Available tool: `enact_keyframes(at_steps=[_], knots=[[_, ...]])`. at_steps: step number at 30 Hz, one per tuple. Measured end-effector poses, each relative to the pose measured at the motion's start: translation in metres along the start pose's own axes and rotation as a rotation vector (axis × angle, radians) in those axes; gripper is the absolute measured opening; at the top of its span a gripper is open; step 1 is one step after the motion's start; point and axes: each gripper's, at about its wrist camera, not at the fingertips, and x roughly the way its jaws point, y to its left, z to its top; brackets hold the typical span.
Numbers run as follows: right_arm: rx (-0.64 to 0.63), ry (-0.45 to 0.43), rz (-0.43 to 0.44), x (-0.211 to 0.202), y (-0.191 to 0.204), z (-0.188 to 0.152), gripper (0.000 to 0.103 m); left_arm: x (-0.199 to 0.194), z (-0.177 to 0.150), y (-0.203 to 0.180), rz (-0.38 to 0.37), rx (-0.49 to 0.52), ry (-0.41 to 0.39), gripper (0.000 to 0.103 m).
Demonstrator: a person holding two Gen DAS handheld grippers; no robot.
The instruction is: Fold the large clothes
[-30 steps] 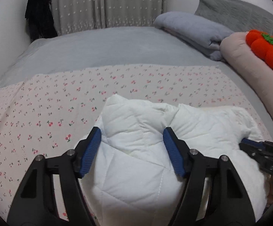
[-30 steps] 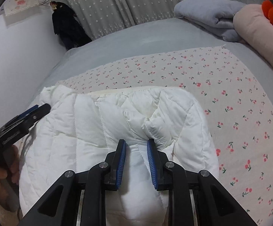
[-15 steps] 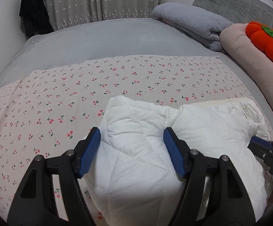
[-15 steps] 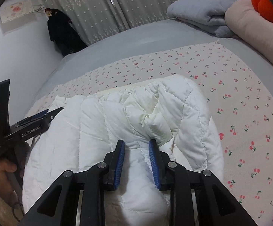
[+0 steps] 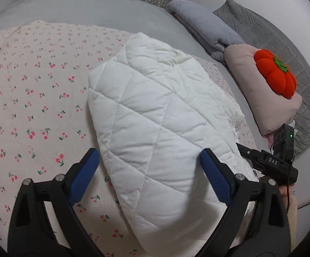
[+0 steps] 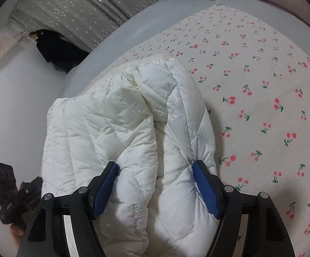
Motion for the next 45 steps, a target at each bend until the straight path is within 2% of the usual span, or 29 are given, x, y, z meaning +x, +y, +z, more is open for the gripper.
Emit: enact_keyframes(at_steps=[4, 6, 9, 12, 16, 18, 21, 26, 30, 34, 39, 45], knots=[[-0.002, 0.055, 0.038, 0.004, 0.021, -0.014, 0.065, 0.0, 0.001, -0.024, -0.007, 0.084, -0.044, 0.095], [-0.025, 0.028, -0.006, 0.006, 0.025, -0.016, 0.065, 0.011, -0.002, -0.033, 0.05, 0.136, -0.048, 0.095], [-0.025, 0.006, -0.008, 0.001, 0.024, -0.014, 0.067, 0.01, -0.008, -0.041, 0.108, 0.165, -0.072, 0.095], [-0.041, -0.041, -0.019, -0.023, 0.027, -0.019, 0.069, -0.003, -0.009, -0.046, 0.138, 0.152, -0.076, 0.095], [-0.072, -0.101, -0.032, -0.063, 0.036, -0.028, 0.071, -0.023, -0.017, -0.06, 0.238, 0.181, -0.102, 0.095], [-0.111, -0.138, -0.062, -0.081, 0.044, -0.036, 0.072, -0.032, -0.023, -0.067, 0.259, 0.176, -0.102, 0.095], [-0.18, -0.173, -0.105, -0.105, 0.055, -0.045, 0.076, -0.046, -0.033, -0.073, 0.251, 0.163, -0.102, 0.095], [-0.281, -0.201, -0.163, -0.132, 0.07, -0.072, 0.081, -0.065, -0.054, -0.088, 0.298, 0.144, -0.078, 0.095], [-0.321, -0.207, -0.206, -0.142, 0.077, -0.091, 0.083, -0.085, -0.078, -0.098, 0.332, 0.124, -0.088, 0.096], [-0.348, -0.226, -0.254, -0.154, 0.085, -0.108, 0.085, -0.103, -0.097, -0.099, 0.352, 0.07, -0.115, 0.102], [-0.382, -0.254, -0.326, -0.163, 0.095, -0.13, 0.094, -0.117, -0.116, -0.102, 0.418, 0.03, -0.125, 0.102], [-0.418, -0.241, -0.407, -0.158, 0.104, -0.159, 0.095, -0.127, -0.139, -0.101, 0.435, -0.004, -0.137, 0.102]])
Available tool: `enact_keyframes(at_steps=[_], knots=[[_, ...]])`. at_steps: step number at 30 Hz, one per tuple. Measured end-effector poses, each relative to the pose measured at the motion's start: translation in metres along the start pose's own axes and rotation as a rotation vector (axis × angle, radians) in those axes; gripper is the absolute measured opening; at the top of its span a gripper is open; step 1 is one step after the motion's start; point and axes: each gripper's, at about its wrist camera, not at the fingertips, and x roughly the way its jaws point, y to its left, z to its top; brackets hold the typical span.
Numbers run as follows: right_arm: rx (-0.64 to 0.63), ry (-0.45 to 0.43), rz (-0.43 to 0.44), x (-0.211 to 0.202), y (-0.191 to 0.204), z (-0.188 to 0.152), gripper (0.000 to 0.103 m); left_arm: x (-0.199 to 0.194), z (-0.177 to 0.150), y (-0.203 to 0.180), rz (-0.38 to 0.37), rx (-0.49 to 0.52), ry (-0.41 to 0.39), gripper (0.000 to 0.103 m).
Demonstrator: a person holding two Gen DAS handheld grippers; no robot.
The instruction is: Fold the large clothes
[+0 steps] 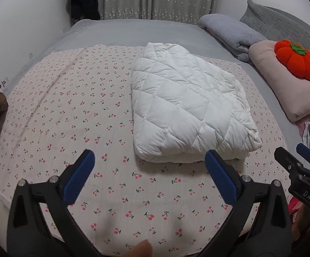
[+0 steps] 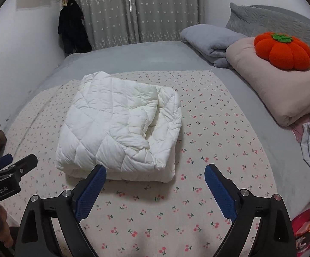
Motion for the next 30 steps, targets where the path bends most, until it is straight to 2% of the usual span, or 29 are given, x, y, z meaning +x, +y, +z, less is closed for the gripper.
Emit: enact_keyframes(at_steps=[4, 30], knots=[[-0.03, 0.008, -0.01, -0.002, 0.009, -0.008, 0.095, -0.001, -0.011, -0.002, 0.026, 0.017, 0.003, 0.102], [-0.025, 0.039, 0.003, 0.012, 0.01, -0.016, 0.095, 0.013, -0.022, -0.025, -0.002, 0.064, 0.057, 0.102]])
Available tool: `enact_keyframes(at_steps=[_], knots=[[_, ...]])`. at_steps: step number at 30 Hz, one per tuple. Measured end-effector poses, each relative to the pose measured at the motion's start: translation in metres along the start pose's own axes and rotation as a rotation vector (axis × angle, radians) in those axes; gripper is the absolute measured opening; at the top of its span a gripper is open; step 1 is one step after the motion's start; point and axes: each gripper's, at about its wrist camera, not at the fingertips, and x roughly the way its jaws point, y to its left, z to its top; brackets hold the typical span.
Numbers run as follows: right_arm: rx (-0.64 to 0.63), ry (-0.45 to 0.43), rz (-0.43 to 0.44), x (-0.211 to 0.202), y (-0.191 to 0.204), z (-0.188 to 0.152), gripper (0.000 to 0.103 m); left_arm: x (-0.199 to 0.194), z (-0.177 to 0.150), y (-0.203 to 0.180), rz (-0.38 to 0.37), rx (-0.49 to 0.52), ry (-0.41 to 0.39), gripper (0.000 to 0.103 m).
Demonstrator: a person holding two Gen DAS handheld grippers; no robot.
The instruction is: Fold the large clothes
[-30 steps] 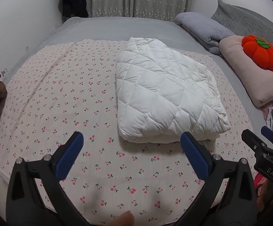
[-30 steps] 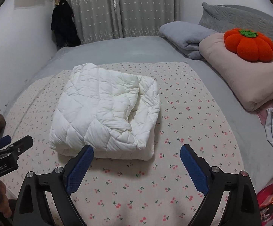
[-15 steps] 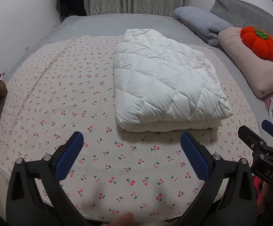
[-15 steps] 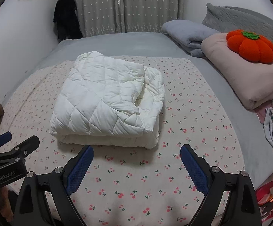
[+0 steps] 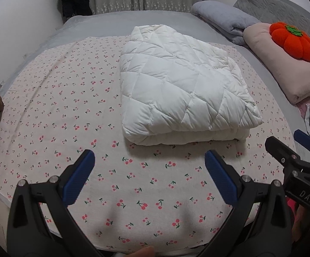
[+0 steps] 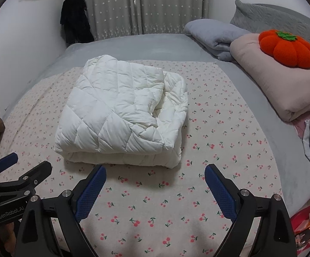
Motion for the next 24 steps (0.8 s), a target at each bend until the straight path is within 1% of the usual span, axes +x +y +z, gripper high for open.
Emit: enact_keyframes(at_steps=[24], knots=[[-0.005, 0.004, 0.011, 0.0018, 0.0021, -0.0004, 0.095, -0.0028, 0.0, -0.0025, -0.011, 0.0, -0.001, 0.102]])
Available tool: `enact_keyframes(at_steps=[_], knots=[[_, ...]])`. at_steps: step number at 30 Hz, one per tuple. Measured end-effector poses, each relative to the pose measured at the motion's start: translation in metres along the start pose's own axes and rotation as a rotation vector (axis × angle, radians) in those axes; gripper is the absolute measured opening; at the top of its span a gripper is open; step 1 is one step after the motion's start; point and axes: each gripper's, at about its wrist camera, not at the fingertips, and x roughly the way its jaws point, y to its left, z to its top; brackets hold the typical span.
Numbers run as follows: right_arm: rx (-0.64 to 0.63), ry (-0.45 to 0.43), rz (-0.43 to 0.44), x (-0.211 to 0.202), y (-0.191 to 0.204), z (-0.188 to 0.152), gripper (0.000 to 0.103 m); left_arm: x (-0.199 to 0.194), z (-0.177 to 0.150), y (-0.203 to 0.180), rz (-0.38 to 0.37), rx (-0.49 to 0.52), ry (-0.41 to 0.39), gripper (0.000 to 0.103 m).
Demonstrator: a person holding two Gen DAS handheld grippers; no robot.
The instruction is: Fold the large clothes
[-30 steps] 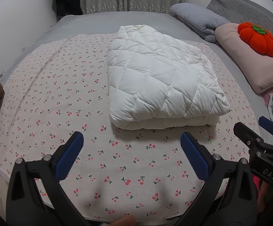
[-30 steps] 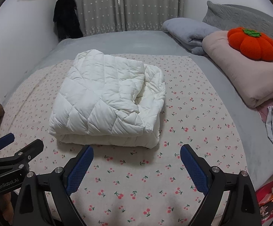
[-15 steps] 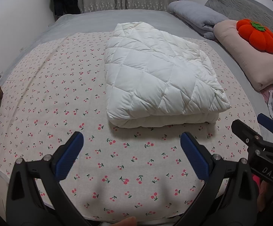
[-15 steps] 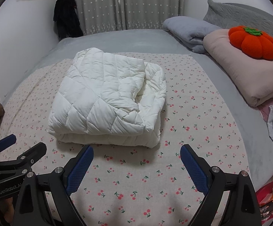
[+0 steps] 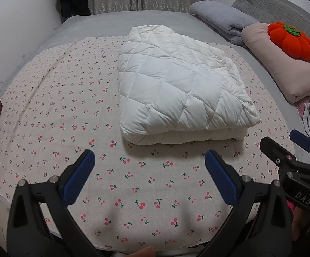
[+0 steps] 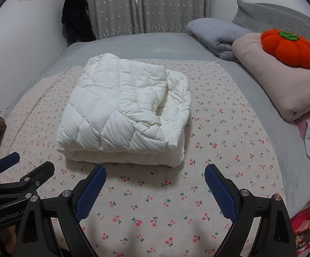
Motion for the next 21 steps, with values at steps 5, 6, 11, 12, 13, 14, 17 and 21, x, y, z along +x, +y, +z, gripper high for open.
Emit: enact_keyframes(at_steps=[5, 6, 11, 12, 13, 14, 17, 21], knots=[[0.0, -0.001, 0.001, 0.0002, -0.0006, 0.0001, 0.095, -0.0005, -0.0007, -0.0006, -0.003, 0.001, -0.003, 0.102], [0.0, -0.001, 0.001, 0.0003, -0.0007, 0.0001, 0.095, -0.0004, -0.0008, -0.0005, -0.004, 0.001, -0.002, 0.102], [0.001, 0.001, 0.001, 0.0005, -0.0004, -0.0005, 0.095, -0.0003, -0.0009, -0.0008, -0.005, 0.001, 0.0, 0.102], [0.001, 0.001, 0.001, 0.0005, -0.0002, -0.0006, 0.095, -0.0003, -0.0012, -0.0011, -0.006, 0.0, 0.0, 0.102], [0.001, 0.001, 0.001, 0.0005, -0.0003, -0.0011, 0.095, -0.0003, -0.001, -0.0008, -0.005, 0.0, 0.0, 0.102], [0.001, 0.001, 0.0, 0.0003, -0.0001, -0.0016, 0.095, -0.0003, -0.0009, -0.0006, -0.005, 0.001, 0.0, 0.102], [0.002, 0.002, 0.001, 0.0004, -0.0001, -0.0017, 0.095, -0.0002, -0.0008, -0.0003, -0.005, 0.001, 0.0, 0.102], [0.001, 0.002, 0.001, 0.0004, -0.0006, -0.0017, 0.095, 0.0, -0.0019, -0.0006, -0.006, 0.0, 0.001, 0.102]])
